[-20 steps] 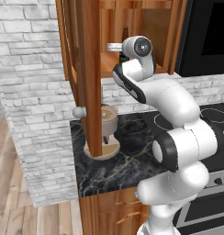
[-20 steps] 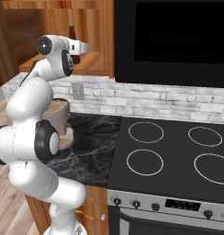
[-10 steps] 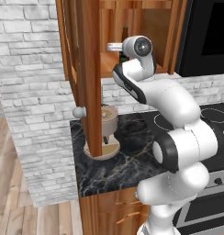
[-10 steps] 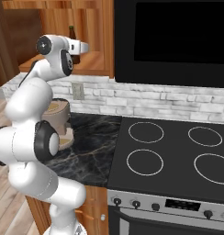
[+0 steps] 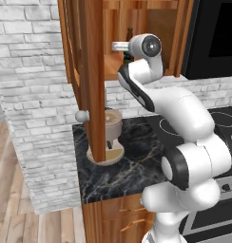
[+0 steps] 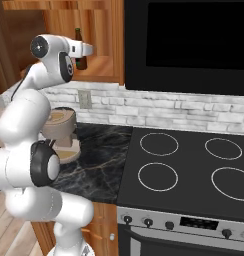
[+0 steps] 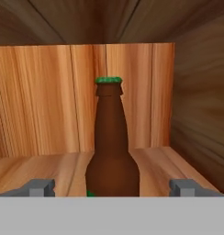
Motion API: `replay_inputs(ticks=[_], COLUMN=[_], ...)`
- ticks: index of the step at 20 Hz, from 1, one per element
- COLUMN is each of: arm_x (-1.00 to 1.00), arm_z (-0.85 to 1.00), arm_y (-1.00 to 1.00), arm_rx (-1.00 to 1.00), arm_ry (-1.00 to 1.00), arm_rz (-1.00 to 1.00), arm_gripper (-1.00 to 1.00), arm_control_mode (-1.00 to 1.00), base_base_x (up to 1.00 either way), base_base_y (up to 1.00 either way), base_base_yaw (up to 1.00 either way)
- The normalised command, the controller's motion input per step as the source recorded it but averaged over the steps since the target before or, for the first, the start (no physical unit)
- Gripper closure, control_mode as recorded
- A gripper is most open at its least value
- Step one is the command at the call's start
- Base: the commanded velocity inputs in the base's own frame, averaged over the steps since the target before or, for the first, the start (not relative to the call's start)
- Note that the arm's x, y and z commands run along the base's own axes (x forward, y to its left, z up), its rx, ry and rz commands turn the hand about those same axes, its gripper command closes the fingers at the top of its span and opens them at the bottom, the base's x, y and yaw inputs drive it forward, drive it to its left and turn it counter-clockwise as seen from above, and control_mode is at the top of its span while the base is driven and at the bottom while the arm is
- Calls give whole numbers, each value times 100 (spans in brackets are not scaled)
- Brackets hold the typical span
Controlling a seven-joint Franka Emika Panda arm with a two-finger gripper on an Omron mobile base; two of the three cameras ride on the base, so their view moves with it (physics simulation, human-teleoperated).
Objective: Pick the beer from the counter and place it in the open cabinet.
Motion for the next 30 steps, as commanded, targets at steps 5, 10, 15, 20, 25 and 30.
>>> replay_inputs(ticks=[5,10,15,20,25,30], arm_x=[-60,-72,-77,-83,-86,-91], arm_z=[8,9,11,12,11,6], arm_y=[0,0,0,-1,-6,-13], arm_rx=[0,0,0,0,0,0], arm_ry=[0,0,0,0,0,0], arm_rz=[0,0,0,0,0,0], arm_gripper=[-100,-100,-100,-100,-100,-100], arm_control_mode=[-100,-100,-100,-100,-100,-100], base_base_x=[0,0,0,0,0,0], base_base_y=[0,0,0,0,0,0], base_base_yaw=[0,0,0,0,0,0])
